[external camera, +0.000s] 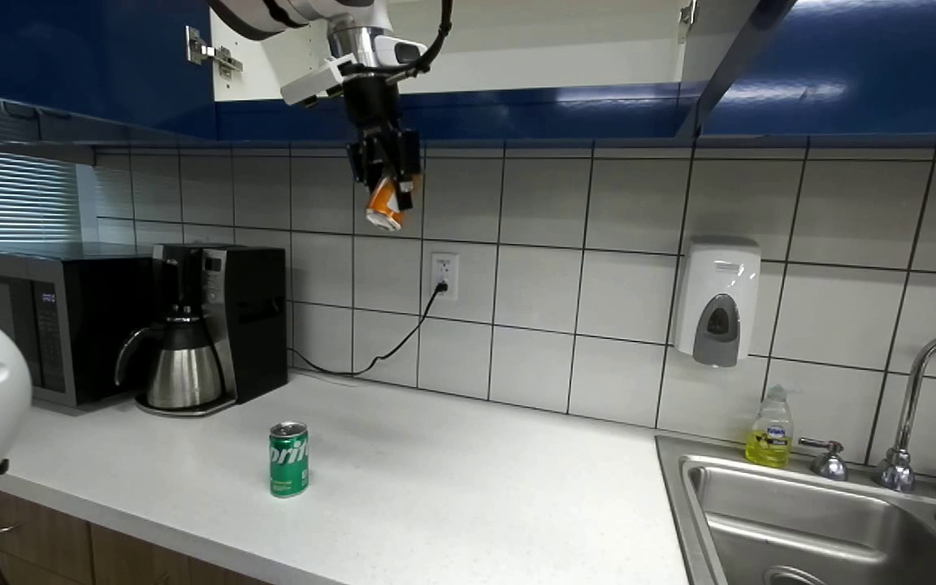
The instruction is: Put the orange can on the counter.
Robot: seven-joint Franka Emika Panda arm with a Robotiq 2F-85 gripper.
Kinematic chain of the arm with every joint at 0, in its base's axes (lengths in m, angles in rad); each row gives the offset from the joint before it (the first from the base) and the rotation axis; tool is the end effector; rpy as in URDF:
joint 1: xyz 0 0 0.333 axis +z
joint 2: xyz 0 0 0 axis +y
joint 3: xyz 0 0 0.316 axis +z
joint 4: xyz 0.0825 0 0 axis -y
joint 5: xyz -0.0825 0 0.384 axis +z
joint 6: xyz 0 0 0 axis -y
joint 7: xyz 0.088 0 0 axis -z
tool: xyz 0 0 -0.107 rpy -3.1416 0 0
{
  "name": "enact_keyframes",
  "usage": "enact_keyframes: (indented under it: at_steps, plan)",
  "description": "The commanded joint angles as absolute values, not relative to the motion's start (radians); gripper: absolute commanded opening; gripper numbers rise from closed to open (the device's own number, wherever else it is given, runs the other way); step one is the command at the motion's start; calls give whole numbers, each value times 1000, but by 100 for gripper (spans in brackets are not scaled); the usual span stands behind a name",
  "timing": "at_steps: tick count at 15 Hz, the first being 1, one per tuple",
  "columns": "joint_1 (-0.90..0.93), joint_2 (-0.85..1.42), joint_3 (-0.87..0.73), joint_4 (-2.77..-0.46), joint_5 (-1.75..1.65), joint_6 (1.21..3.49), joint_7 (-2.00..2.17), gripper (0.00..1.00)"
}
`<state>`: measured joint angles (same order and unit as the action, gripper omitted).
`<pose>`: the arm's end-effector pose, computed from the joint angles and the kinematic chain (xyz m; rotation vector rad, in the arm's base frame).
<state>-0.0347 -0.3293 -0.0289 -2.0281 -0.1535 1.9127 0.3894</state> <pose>0.4744 -0.0430 0.6063 2.9523 -0.6238 0.3542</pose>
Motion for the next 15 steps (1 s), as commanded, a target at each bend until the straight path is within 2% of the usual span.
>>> enact_keyframes:
  at_steps: [1, 9, 15]
  plan:
    - [-57, -343, -17, -2103, -153, 2012, 369, 38]
    - [-83, -238, -41, -2282, -166, 2290, 350, 38]
    - [-107, -31, -81, -2379, -171, 2604, 312, 38]
